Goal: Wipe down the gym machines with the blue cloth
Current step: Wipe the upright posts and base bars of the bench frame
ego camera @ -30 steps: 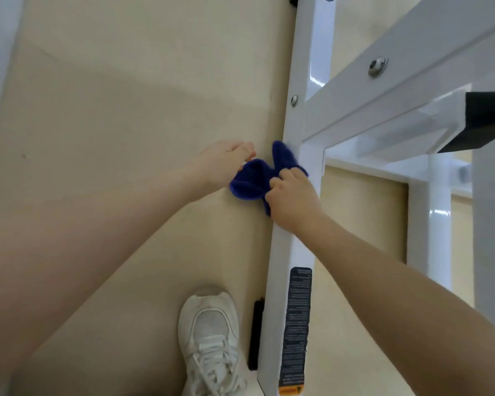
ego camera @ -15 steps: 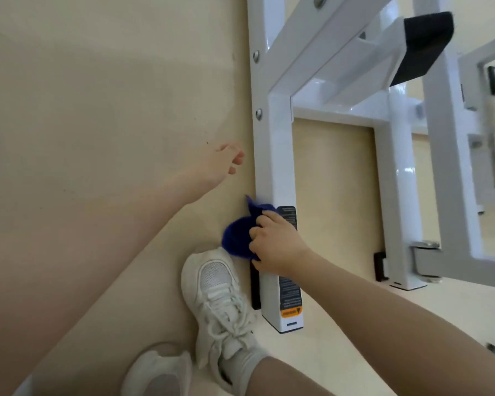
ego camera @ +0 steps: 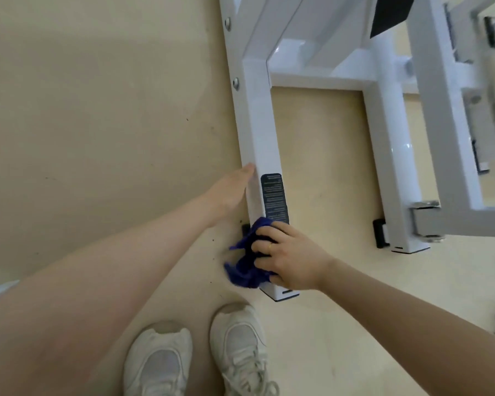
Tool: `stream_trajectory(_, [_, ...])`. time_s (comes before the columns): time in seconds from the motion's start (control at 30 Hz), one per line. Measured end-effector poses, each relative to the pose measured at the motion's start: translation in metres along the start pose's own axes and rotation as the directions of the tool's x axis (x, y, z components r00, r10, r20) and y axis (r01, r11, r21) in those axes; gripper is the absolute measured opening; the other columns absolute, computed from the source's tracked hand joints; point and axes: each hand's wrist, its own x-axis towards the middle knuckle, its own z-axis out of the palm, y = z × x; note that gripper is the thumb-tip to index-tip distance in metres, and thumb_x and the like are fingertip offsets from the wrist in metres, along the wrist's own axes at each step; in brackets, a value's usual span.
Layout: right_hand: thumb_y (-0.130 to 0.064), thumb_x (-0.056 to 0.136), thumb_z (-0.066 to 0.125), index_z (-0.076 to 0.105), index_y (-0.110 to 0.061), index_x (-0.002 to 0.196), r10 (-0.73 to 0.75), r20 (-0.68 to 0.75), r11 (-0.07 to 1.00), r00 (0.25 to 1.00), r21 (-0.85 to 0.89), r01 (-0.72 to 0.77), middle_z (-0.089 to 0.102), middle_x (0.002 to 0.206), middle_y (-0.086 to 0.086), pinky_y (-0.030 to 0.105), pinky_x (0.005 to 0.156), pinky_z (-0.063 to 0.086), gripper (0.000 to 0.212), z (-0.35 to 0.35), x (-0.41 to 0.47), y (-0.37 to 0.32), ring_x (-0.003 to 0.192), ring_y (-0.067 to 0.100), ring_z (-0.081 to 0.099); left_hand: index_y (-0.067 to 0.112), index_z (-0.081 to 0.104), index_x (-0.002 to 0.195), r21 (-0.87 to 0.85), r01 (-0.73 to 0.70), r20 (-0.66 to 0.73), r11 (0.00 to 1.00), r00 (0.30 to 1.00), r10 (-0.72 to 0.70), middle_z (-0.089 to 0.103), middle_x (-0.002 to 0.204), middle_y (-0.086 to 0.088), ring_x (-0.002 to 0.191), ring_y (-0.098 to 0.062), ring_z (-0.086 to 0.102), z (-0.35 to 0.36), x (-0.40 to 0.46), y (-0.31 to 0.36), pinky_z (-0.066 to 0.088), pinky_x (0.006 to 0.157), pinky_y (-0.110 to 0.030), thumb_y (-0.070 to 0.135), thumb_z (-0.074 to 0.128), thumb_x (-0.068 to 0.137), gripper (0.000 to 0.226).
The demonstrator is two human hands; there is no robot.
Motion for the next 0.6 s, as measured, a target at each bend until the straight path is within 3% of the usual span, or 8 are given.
stream_trajectory(0.07, [-0.034,0.072,0.044,0.073,-0.025,0.079,0.015,-0.058,1.0,0.998,-0.02,-0.016,0.067,0.1,-0.003,0.038,0.099,0.033,0.032,-0.001,0.01,0.017,0.108,0.027,0.051,0.025,0.049,0.129,0.027,-0.016,0.016,0.999,1.0,0.016,0.054,0.127,0.009,0.109,-0.014,0.054,0.005,0.001,0.002,0.035,0.106,-0.036,0.05,0.028,0.096,0.046])
stream_trajectory(0.1, [-0.032,0.071,0.044,0.074,-0.024,0.08,0.078,-0.102,0.996,0.992,-0.03,-0.082,0.068,0.1,-0.001,0.04,0.099,0.034,0.032,-0.004,0.021,0.026,0.109,0.029,0.05,0.023,0.057,0.107,0.033,-0.024,0.008,0.999,1.0,0.024,0.061,0.103,0.01,0.092,-0.012,0.056,0.007,0.003,0.001,0.039,0.098,-0.035,0.046,0.029,0.096,0.038])
stream_trajectory(0.17, [-0.03,0.07,0.043,0.075,-0.022,0.081,0.253,-0.134,0.967,0.958,0.004,-0.254,0.068,0.1,0.002,0.042,0.098,0.037,0.035,-0.005,0.035,0.029,0.108,0.033,0.053,0.022,0.046,0.076,0.028,0.014,-0.031,1.0,0.999,-0.013,0.05,0.076,0.006,0.077,-0.014,0.046,0.01,0.008,0.0,0.043,0.088,-0.04,0.042,0.032,0.091,0.029])
stream_trajectory(0.23, [-0.029,0.068,0.042,0.075,-0.021,0.077,0.289,-0.108,0.957,0.951,0.072,-0.282,0.067,0.099,0.001,0.043,0.099,0.036,0.035,0.001,0.026,0.007,0.106,0.034,0.056,0.032,0.05,0.089,0.041,0.04,-0.026,0.998,0.999,-0.038,0.048,0.091,0.005,0.084,-0.015,0.047,0.008,0.008,0.001,0.043,0.093,-0.043,0.049,0.033,0.091,0.024])
stream_trajectory(0.33, [-0.03,0.069,0.044,0.073,-0.021,0.07,0.099,-0.091,0.979,0.991,0.19,-0.08,0.067,0.095,-0.003,0.042,0.102,0.031,0.03,0.017,-0.014,-0.029,0.106,0.031,0.055,0.045,0.045,0.113,0.099,0.094,0.017,0.991,0.995,-0.096,0.047,0.115,0.01,0.102,-0.016,0.055,0.009,-0.003,0.006,0.04,0.099,-0.036,0.057,0.023,0.095,0.031])
stream_trajectory(0.43, [-0.032,0.069,0.046,0.072,-0.021,0.07,0.009,-0.143,0.991,0.99,0.132,0.01,0.067,0.097,-0.002,0.041,0.104,0.029,0.028,0.023,-0.015,-0.009,0.107,0.029,0.054,0.05,0.012,0.142,0.183,0.155,0.071,0.971,0.983,-0.17,0.046,0.133,0.003,0.1,-0.022,0.063,0.017,-0.01,0.007,0.05,0.09,-0.037,0.059,0.024,0.094,0.05])
stream_trajectory(0.5, [-0.03,0.07,0.048,0.073,-0.02,0.078,0.106,-0.245,0.991,0.964,0.111,-0.081,0.066,0.105,0.003,0.044,0.103,0.032,0.028,0.024,-0.002,0.008,0.112,0.03,0.046,0.05,-0.003,0.143,0.171,0.175,0.084,0.97,0.978,-0.191,0.043,0.141,-0.002,0.104,-0.027,0.063,0.02,-0.009,0.006,0.053,0.084,-0.037,0.055,0.028,0.095,0.057])
stream_trajectory(0.6, [-0.023,0.073,0.046,0.069,-0.015,0.106,0.363,-0.321,0.919,0.875,0.281,-0.278,0.057,0.128,0.013,0.046,0.104,0.037,0.041,0.037,-0.006,-0.006,0.121,0.034,0.038,0.048,0.004,0.143,0.102,0.18,0.075,0.978,0.979,-0.188,0.047,0.133,-0.003,0.114,-0.025,0.057,0.018,-0.007,0.007,0.05,0.091,-0.038,0.054,0.028,0.096,0.054])
